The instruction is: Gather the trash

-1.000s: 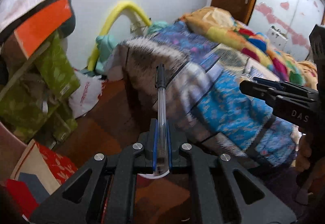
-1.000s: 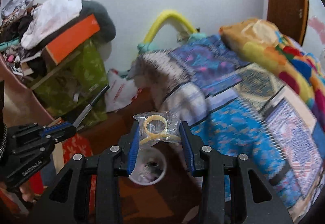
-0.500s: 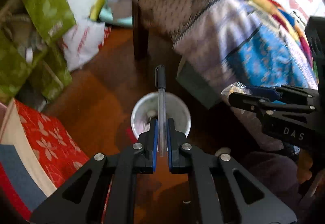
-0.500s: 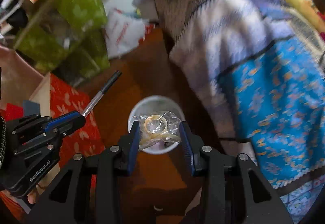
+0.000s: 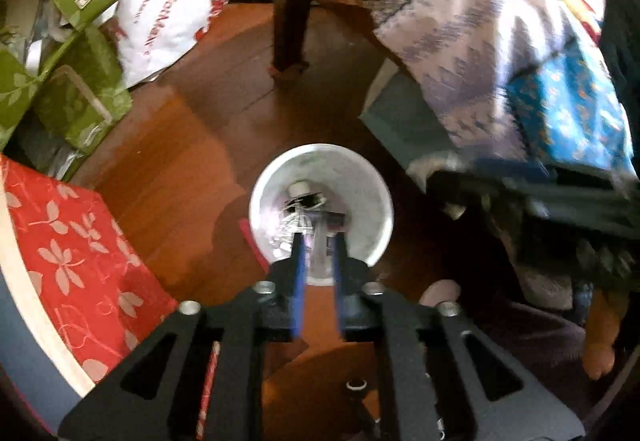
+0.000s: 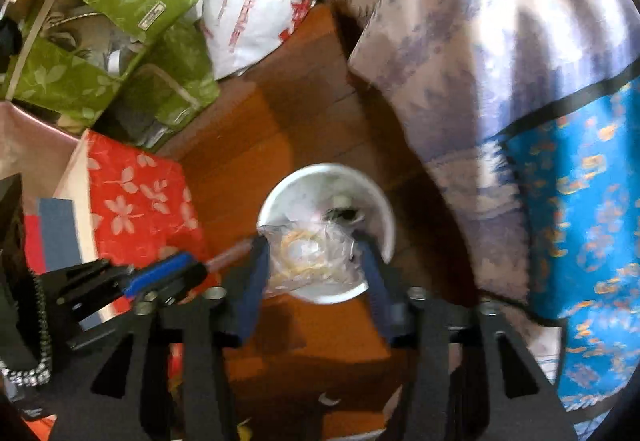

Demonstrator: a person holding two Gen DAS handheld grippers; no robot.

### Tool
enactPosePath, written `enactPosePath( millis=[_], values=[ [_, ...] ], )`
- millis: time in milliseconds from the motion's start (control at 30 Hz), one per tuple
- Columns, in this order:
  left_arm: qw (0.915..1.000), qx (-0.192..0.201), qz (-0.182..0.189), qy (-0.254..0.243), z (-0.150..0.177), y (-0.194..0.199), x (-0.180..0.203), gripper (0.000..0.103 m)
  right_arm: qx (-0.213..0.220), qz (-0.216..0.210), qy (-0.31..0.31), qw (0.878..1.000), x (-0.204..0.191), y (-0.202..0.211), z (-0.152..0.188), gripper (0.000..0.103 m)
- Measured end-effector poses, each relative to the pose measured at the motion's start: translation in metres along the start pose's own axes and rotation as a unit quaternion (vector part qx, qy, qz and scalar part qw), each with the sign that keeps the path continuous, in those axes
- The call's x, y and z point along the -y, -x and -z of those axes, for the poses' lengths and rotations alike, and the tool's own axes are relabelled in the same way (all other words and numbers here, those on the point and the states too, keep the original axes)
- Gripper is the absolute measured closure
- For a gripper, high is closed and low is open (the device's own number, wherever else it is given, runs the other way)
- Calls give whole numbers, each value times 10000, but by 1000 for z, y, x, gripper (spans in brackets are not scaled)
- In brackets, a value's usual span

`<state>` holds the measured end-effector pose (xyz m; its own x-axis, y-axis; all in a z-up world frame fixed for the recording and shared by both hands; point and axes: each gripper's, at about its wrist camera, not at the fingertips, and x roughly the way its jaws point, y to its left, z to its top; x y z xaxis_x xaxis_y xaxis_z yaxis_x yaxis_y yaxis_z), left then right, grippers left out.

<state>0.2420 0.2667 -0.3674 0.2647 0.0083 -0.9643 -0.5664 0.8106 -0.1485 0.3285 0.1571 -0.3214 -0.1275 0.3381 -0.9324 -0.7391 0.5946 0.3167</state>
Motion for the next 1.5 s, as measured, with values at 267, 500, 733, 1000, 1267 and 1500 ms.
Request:
enactPosePath(
  millis=[267, 500, 733, 1000, 1267, 1500],
  values=[
    [9996, 251, 3, 101, 4, 25, -8, 71, 232, 212, 110, 9994, 3, 22, 11, 44],
    [9960, 897, -38, 3, 17, 94, -2, 71, 1195, 593, 368, 9904, -6, 97, 37, 44],
    [9801, 1913, 100, -511, 39, 201, 40, 71, 2504, 1240, 663, 9579, -35, 215, 98, 44],
    [9330, 3192, 989, -1332, 91, 334, 101, 71, 4046, 1960, 529, 8917, -77, 338, 200, 44],
    [8786, 4135, 1247, -2037, 175, 415, 132, 68, 4893, 2071, -304, 8466, -98, 380, 287, 43],
    [8579, 4382, 1452, -2256, 228, 433, 136, 47, 5104, 2764, -791, 8105, -118, 384, 339, 37]
  ],
)
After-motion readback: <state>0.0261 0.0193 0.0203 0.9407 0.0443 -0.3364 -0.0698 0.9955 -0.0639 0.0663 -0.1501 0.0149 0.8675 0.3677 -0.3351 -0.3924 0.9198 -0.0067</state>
